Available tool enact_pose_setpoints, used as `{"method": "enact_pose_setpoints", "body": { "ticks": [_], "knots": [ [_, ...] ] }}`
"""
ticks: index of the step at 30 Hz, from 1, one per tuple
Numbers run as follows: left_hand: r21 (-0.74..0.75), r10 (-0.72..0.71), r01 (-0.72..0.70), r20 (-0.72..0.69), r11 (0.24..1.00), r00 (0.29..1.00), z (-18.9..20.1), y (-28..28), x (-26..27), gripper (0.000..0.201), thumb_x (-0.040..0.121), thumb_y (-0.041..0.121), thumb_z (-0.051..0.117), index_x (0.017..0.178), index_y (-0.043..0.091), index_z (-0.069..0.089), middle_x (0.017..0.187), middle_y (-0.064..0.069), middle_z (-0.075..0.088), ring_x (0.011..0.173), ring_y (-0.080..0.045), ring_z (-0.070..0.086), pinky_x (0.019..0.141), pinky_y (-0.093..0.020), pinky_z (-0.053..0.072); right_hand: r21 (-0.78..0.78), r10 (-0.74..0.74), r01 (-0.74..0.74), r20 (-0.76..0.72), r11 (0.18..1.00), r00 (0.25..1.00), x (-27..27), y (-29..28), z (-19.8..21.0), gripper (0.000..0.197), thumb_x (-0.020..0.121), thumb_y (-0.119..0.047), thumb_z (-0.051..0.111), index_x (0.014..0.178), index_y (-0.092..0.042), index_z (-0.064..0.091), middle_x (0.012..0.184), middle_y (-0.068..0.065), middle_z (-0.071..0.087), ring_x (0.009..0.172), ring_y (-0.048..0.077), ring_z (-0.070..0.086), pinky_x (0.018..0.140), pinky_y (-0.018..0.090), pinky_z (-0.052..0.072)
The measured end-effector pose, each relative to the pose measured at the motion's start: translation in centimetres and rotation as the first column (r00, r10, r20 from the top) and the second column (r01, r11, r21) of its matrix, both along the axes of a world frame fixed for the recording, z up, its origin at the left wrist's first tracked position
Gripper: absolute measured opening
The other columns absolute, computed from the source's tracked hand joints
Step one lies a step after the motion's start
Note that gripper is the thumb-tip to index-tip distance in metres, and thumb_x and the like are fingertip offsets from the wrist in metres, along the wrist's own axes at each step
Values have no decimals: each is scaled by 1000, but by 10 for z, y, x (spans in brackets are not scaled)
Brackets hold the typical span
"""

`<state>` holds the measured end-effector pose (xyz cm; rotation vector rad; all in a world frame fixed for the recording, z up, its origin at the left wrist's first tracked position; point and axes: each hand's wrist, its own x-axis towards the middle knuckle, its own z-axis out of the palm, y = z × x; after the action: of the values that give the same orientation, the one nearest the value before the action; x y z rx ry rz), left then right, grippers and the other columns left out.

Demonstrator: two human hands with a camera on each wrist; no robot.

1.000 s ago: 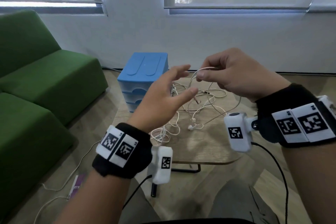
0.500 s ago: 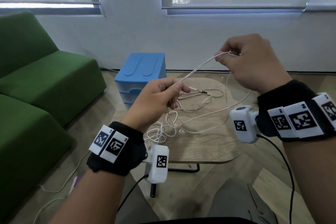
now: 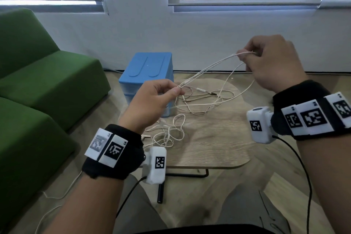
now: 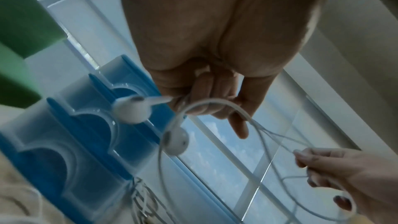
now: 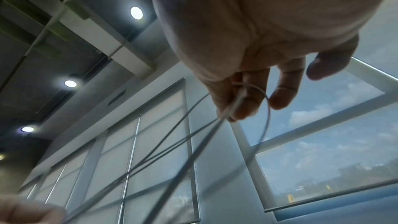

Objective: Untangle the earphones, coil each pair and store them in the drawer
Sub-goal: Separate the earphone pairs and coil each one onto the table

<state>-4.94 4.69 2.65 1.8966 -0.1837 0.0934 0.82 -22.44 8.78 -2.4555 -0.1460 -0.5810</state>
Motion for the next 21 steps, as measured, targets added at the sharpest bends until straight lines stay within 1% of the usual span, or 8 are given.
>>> {"method": "enact_pose_setpoints", "body": {
  "ticks": [2,4,6,9,11,13,17,21],
  "knots": [
    [26,-19,19,-14,999,1000,-2,3,0,20,103,25,63,94,19,79,57,10,44,50,-9,31,51,-25,27,111,-29,28,6,993,1000,3,-3,-3,29,89,-53,61,77,-27,65,61,-10,71,72,9,63,94,49,51],
    [21,-27,28,-24,999,999,-3,4,-1,20,103,26,63,91,21,79,65,-5,42,54,-15,30,49,-25,28,203,2,-5,13,979,1000,4,-1,-5,27,92,-46,61,80,-21,65,58,-7,70,56,-1,57,80,38,51],
    [1,-24,24,-38,1000,999,-3,3,-2,21,103,24,63,89,21,79,70,-11,45,55,-16,36,46,-23,35,322,75,-84,39,943,996,2,3,-4,20,97,-34,61,85,-19,64,54,-4,64,54,1,63,68,31,49],
    [-220,-74,56,-76,974,994,1,0,-5,20,104,18,59,94,14,76,70,-7,51,62,-15,50,55,-24,44,445,180,-169,19,879,984,-1,10,-3,15,101,-29,58,92,-18,60,43,-3,56,53,19,69,62,34,55],
    [-303,-91,68,-60,951,994,6,-4,-6,19,104,17,59,96,14,75,76,-5,62,74,-14,60,66,-25,51,484,252,-218,-5,847,968,-3,18,-6,17,102,-29,57,88,-20,57,41,-3,50,40,19,55,55,36,54],
    [-222,-48,48,8,974,999,8,-7,-5,18,103,19,61,96,20,78,90,-6,73,87,-13,60,79,-31,47,524,322,-266,-17,809,947,-3,25,-9,21,104,-27,55,84,-21,53,43,-8,39,36,14,37,48,32,43],
    [-213,-16,29,62,977,998,9,-10,-2,17,102,22,64,100,24,81,88,-4,68,78,-22,47,70,-39,40,397,385,-334,-53,855,921,-1,32,-16,23,97,-36,56,77,-26,56,44,-17,41,43,6,31,54,31,30],
    [-318,-35,49,49,947,998,8,-13,-2,17,104,12,60,106,10,77,91,-6,71,80,-14,67,75,-25,56,287,428,-385,-102,877,898,-6,38,-24,23,103,-27,58,87,-11,60,44,-20,45,41,3,34,51,23,31]
  ]
}}
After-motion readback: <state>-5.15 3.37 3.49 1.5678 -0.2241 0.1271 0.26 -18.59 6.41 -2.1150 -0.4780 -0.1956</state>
